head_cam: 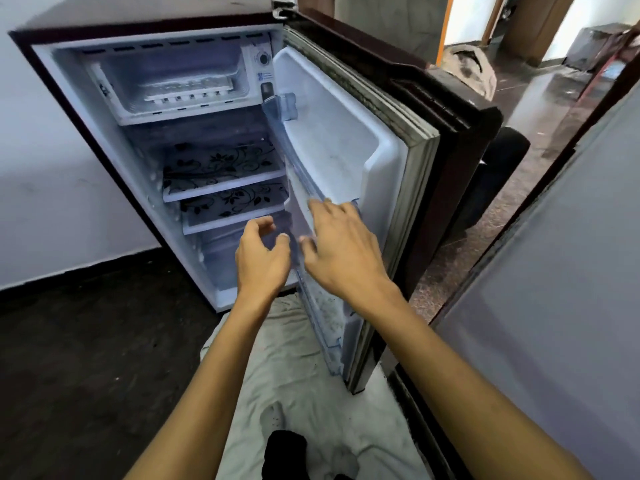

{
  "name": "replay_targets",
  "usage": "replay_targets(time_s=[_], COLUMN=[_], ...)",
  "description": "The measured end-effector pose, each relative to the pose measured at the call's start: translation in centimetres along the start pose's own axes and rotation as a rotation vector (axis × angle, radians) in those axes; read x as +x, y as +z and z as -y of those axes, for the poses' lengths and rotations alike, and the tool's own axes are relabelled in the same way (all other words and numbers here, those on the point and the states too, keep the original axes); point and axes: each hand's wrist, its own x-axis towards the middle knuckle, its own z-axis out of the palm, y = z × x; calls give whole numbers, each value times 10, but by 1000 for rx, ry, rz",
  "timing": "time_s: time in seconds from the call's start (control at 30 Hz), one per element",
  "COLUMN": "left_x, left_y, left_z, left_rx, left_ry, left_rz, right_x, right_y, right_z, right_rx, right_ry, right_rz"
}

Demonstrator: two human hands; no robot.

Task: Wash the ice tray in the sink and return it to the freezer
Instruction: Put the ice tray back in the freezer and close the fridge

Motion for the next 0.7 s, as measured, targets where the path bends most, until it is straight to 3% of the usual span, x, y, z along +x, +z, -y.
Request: replay_targets(time_s=[0.53, 0.7], left_x=[-4, -8], left_y=[-74, -88], left_z=[40, 47], left_rx=[-110, -118], left_ry=[-157, -167], left_rz=[-237, -298], right_x=[-18, -29], right_y=[19, 14], right_z=[51, 52], right_rx=[522, 625], right_ry=[-364, -430], right_rz=[119, 53])
